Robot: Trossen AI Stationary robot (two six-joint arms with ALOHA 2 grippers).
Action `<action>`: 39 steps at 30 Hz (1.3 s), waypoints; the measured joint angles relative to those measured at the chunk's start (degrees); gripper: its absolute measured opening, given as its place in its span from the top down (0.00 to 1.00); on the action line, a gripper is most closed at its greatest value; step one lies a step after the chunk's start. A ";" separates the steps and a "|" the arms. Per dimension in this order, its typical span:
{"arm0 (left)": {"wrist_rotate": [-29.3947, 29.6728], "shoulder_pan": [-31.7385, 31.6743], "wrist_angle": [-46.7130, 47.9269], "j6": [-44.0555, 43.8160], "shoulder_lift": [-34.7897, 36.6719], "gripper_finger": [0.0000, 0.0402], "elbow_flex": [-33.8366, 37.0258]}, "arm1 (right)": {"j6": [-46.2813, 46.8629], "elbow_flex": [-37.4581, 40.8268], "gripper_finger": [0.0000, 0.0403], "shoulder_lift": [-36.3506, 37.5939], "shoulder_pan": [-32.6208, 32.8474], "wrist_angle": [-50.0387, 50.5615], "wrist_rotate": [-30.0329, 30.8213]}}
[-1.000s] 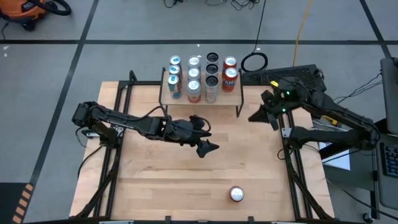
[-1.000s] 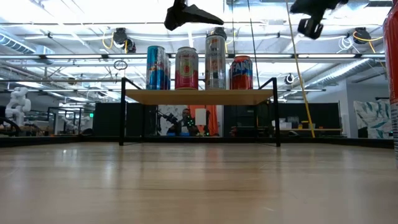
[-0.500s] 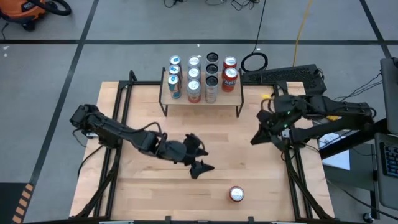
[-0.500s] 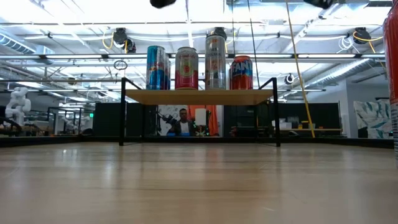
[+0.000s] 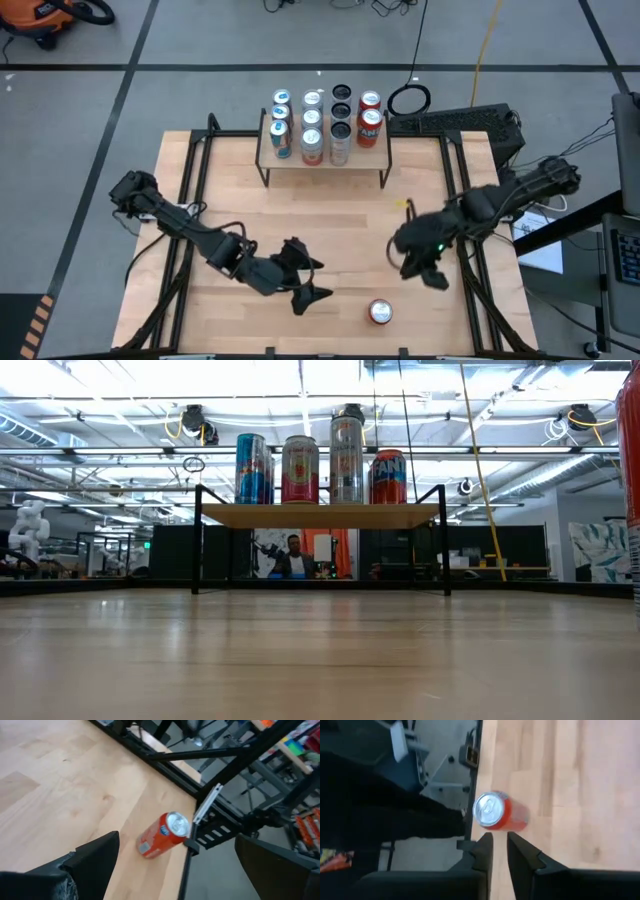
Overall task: Place canned beverage on shelf
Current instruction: Put the red soda can aligned with the other red soda can on the shelf
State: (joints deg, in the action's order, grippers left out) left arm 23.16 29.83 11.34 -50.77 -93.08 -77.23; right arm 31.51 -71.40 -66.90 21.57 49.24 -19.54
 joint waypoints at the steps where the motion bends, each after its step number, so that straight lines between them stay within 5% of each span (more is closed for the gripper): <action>1: 0.51 0.26 0.63 -0.41 0.00 0.00 0.00 | 0.20 0.00 0.90 -1.00 1.16 -0.42 0.14; 8: 3.07 1.94 3.63 -2.90 0.00 0.00 0.00 | 0.82 0.00 0.71 -7.83 6.40 -6.16 0.33; 24: 5.87 1.70 5.98 -4.47 0.00 0.00 0.00 | -9.02 0.00 0.06 -18.50 11.32 -11.88 4.22; 28: 5.90 1.70 6.08 -5.65 0.00 0.00 0.00 | -13.67 0.00 0.02 -19.30 11.62 -11.82 7.78; 39: 7.77 1.68 7.76 -5.91 0.00 0.00 0.00 | -20.49 0.00 0.01 -23.89 11.55 -11.72 5.93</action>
State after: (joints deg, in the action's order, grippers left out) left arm 30.94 31.51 19.10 -56.69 -93.08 -77.23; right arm 11.03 -71.40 -90.78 33.12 37.52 -13.61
